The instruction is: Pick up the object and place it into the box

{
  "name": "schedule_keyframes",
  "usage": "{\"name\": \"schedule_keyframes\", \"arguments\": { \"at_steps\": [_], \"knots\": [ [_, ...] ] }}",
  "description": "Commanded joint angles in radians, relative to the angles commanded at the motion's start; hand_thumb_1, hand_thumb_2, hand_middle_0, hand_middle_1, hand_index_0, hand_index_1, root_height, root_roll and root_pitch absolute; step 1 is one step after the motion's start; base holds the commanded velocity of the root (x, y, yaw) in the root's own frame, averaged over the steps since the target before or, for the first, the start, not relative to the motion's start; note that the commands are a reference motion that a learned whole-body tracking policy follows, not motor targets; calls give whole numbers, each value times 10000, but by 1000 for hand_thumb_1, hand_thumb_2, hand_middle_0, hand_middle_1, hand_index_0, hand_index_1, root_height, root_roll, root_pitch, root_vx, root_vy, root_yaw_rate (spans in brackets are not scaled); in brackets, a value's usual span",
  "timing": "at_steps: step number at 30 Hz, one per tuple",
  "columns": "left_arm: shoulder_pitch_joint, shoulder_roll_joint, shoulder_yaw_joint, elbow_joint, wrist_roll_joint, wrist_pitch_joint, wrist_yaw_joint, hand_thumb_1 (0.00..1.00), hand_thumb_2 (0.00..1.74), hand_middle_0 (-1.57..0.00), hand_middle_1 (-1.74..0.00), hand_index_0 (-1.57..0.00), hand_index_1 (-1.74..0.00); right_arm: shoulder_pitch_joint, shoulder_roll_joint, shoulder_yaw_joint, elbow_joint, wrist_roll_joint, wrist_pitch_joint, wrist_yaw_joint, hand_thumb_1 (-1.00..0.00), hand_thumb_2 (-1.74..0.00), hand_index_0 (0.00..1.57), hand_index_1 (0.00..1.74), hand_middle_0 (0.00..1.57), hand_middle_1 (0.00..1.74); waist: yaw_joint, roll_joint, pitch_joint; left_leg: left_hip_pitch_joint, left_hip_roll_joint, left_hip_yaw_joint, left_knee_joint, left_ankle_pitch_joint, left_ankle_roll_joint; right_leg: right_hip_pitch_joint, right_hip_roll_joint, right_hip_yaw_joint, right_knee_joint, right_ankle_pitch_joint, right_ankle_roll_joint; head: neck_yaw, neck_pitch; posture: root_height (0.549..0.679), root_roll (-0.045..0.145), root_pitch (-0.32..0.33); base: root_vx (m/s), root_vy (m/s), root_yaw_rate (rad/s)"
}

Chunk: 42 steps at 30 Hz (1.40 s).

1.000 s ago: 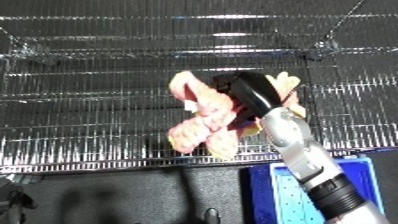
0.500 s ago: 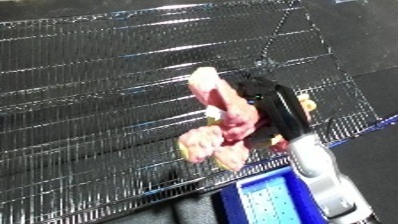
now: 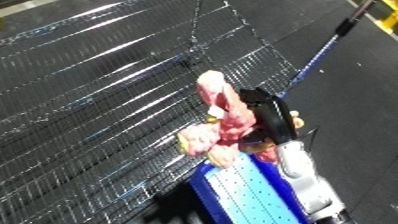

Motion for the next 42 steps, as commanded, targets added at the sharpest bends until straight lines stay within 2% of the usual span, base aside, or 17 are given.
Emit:
{"name": "schedule_keyframes", "arguments": {
  "at_steps": [3,8,13,22,27,33,42],
  "knots": [
    [93,-123,-29,51,-62,35,-44,1000,1740,-1570,-1740,-1570,-1740,545,390,-468,148,315,-89,-76,-1000,-1740,1570,1740,1570,1740,-286,128,-35,122,-29,116,-20,-47,-5,83,-30,93,-101,16,-13,291,-124,643,66,-97,24,60,-168],
    [196,-173,-87,74,-71,72,-157,1000,1740,-1570,-1740,-1570,-1740,1073,937,-981,565,938,-225,-132,-1000,-1740,1570,1740,1570,1740,-631,211,-72,240,-16,255,-91,-73,-32,149,-34,178,-233,53,-43,499,-224,645,71,-97,4,30,-103],
    [285,-165,-109,160,-66,56,-259,1000,1740,-1570,-1740,-1570,-1740,1252,1120,-1411,1328,1564,-365,-248,-1000,-1740,1570,1740,1570,1740,-851,296,-162,354,-34,337,-178,-64,-54,226,-35,234,-334,118,-51,727,-362,647,76,-98,0,21,-51],
    [152,-169,-304,362,-63,-87,-322,1000,1740,-1570,-1740,-1570,-1740,934,931,-1792,2407,1989,-514,-572,-550,-957,864,957,864,957,-1053,494,-218,423,-107,406,-241,-31,-83,282,-72,280,-425,217,-73,761,-327,649,83,-99,-12,18,-22],
    [70,-119,-309,413,21,-142,-324,1000,1740,-1570,-1740,-1570,-1740,776,813,-1775,2605,1889,-548,-622,-300,-522,471,522,471,522,-1064,548,-252,380,-112,419,-280,13,-91,258,-66,287,-498,250,-89,688,-337,650,85,-94,-13,3,-13],
    [166,-106,-204,375,135,-184,-313,1000,1740,-1570,-1740,-1570,-1740,659,810,-1643,2494,1614,-584,-648,0,0,0,0,0,0,-986,504,-343,307,-68,427,-326,68,-100,190,-17,273,-573,281,-84,523,-471,651,85,-85,-2,-19,-10],
    [485,-108,114,168,233,-172,-289,1000,1740,-1570,-1740,-1570,-1740,724,1103,-1398,1692,1229,-562,-658,0,0,0,0,0,0,-833,379,-420,283,9,437,-438,131,-106,134,97,275,-606,313,-69,337,-612,653,83,-76,13,-27,-6]
  ]
}}
